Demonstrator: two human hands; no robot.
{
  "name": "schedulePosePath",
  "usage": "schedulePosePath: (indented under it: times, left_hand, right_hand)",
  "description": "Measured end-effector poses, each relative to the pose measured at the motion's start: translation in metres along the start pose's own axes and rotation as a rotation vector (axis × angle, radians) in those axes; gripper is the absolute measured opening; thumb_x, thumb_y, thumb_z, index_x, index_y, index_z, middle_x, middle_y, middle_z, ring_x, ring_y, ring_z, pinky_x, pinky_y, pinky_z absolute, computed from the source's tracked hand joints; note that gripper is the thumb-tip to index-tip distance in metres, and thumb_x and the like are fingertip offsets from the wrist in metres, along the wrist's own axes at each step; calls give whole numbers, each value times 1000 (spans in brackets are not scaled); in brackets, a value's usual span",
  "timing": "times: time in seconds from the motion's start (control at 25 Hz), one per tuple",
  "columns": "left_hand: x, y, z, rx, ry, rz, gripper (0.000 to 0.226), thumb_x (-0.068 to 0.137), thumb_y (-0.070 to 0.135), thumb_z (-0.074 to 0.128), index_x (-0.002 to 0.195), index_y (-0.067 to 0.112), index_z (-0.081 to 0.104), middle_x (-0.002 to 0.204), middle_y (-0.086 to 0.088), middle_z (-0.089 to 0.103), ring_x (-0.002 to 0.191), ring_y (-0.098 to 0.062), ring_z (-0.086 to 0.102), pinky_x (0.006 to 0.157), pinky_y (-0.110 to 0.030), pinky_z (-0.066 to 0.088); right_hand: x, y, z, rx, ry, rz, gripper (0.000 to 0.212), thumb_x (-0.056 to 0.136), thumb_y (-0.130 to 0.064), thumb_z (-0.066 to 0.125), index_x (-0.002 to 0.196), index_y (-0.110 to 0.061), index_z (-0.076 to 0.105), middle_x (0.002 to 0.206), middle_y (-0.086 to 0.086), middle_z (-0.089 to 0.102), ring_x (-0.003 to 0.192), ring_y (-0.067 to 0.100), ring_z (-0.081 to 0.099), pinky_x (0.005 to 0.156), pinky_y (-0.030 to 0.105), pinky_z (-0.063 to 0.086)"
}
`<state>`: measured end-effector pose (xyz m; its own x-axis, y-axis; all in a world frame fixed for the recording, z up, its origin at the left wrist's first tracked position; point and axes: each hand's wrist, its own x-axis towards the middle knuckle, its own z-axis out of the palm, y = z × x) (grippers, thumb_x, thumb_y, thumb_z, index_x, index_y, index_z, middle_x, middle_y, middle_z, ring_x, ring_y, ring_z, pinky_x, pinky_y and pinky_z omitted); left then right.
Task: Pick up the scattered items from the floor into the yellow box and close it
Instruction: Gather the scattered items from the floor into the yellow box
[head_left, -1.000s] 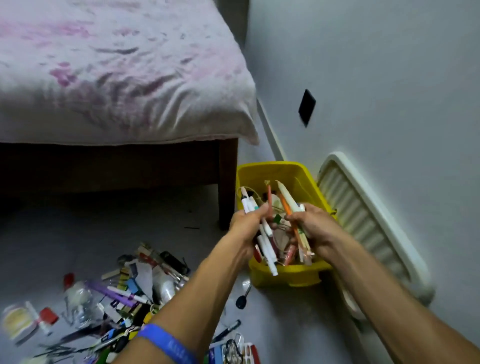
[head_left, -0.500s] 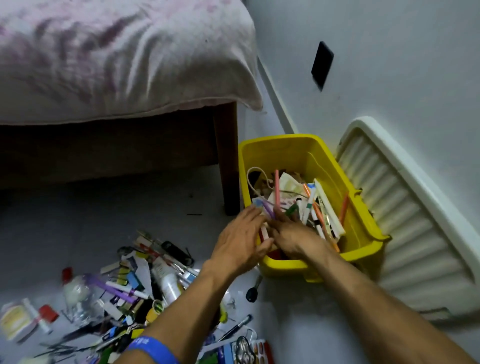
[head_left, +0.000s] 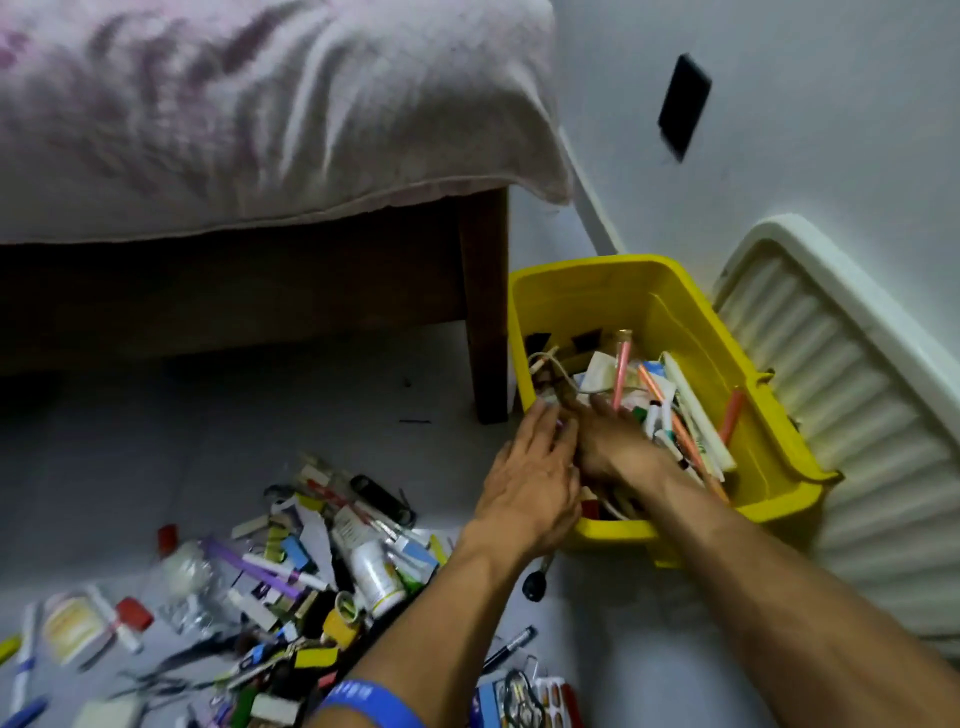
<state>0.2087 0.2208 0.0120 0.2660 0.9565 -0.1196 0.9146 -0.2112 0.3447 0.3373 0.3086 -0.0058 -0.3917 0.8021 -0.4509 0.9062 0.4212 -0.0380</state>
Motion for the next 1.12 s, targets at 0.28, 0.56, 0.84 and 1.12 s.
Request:
schedulePosePath:
  times: [0.28,0.56,0.84,1.12]
  left_hand:
    - [-63,-26,-18,-473,27,58,60,103,24,47,155,9,22,164,-11,14,151,-20,8,120,-25,6]
    - [-233,-81,70,-499,184,-602,38,87,14,61,126,16,62,125,-8,62,116,-27,56,99,-36,45]
    - [-297,-82,138,-452,-104,-339,60,77,18,67,135,26,53,134,3,51,118,-19,47,96,-31,44]
    - [-279,-90,116,-897,368,-620,40,86,23,65,126,24,59,120,4,65,107,-9,61,90,-23,49]
  right_hand:
    - [-75,-46,-12,403,419,-35,38,92,-7,45,128,0,56,132,23,55,119,40,51,100,46,43]
    - [-183,-140,92,448,514,-224,26,88,-12,53,112,-14,63,108,7,66,97,28,60,80,40,50]
    - [-193,-206,207,199,-88,-235,70,81,-48,65,140,-24,38,136,2,45,112,29,53,85,37,47]
    - [-181,-205,173,850,115,133,44,68,-44,69,108,-31,53,102,-5,58,93,19,57,70,32,44]
